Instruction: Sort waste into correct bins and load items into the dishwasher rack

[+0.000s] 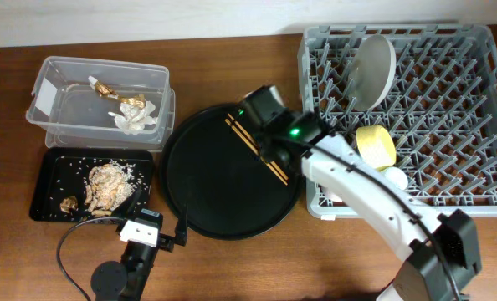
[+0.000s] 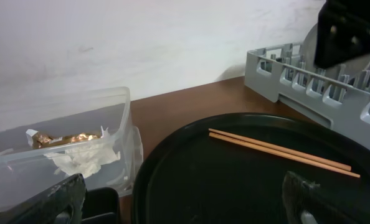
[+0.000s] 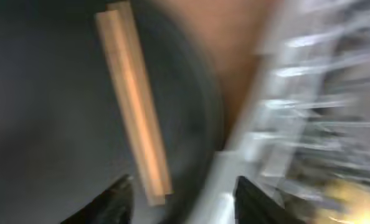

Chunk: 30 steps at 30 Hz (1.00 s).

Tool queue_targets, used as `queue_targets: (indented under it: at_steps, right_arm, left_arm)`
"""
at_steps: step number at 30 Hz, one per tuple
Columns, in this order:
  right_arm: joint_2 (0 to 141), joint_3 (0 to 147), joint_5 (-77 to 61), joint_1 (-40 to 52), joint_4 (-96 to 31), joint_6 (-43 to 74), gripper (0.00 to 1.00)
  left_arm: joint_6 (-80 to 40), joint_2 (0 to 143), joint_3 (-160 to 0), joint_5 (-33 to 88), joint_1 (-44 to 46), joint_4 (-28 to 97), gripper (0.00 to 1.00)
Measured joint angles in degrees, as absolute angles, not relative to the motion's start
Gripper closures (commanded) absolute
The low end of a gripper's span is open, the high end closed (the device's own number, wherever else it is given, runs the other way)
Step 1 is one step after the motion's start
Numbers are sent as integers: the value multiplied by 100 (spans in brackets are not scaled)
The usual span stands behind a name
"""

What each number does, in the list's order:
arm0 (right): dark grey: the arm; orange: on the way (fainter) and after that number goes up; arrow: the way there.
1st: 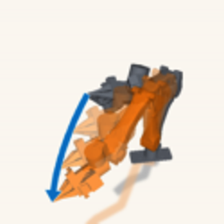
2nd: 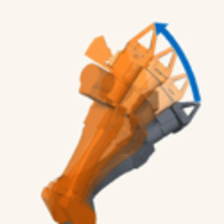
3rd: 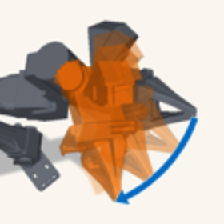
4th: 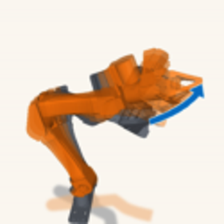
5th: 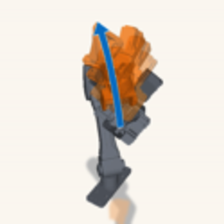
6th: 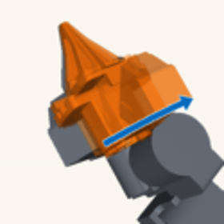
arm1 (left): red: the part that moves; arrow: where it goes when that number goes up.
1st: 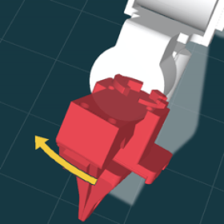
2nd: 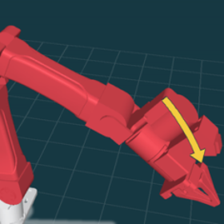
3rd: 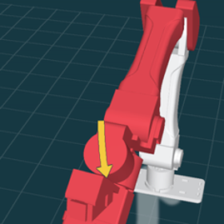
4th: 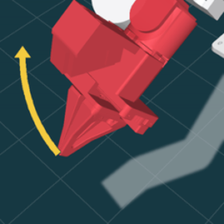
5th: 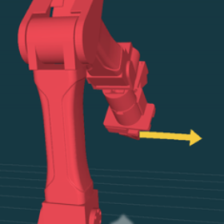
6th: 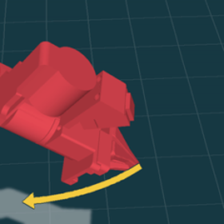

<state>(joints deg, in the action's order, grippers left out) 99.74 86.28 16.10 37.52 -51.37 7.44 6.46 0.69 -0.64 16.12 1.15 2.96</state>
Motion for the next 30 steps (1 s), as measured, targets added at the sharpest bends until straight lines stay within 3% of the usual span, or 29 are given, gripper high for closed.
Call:
queue_targets:
  at_steps: [3, 7, 12, 16, 17, 22, 30]
  right_arm:
    - [10637, 8549, 808, 3760, -5063, 766, 67]
    - [11688, 8473, 543, 3610, -4923, 755, 68]
    - [11987, 8495, 456, 3426, -4805, 755, 83]
    - [12062, 8501, 285, 3426, -4934, 746, 76]
    - [12062, 8501, 290, 3398, -4945, 687, 79]
    - [12007, 8512, 222, 3356, -5142, 443, 74]
    - [11760, 8532, 222, 3153, -4635, 316, 74]
  left_arm:
    - [646, 69, -64, 1612, 115, 296, 1]
    - [646, 69, -64, 1614, 115, 296, 1]
    - [646, 69, -64, 1614, 115, 296, 1]
    - [646, 69, -64, 1612, 115, 296, 1]
    - [646, 69, -64, 1612, 115, 296, 1]
    - [646, 69, -64, 1612, 115, 296, 1]
    - [646, 69, -64, 1612, 115, 296, 1]
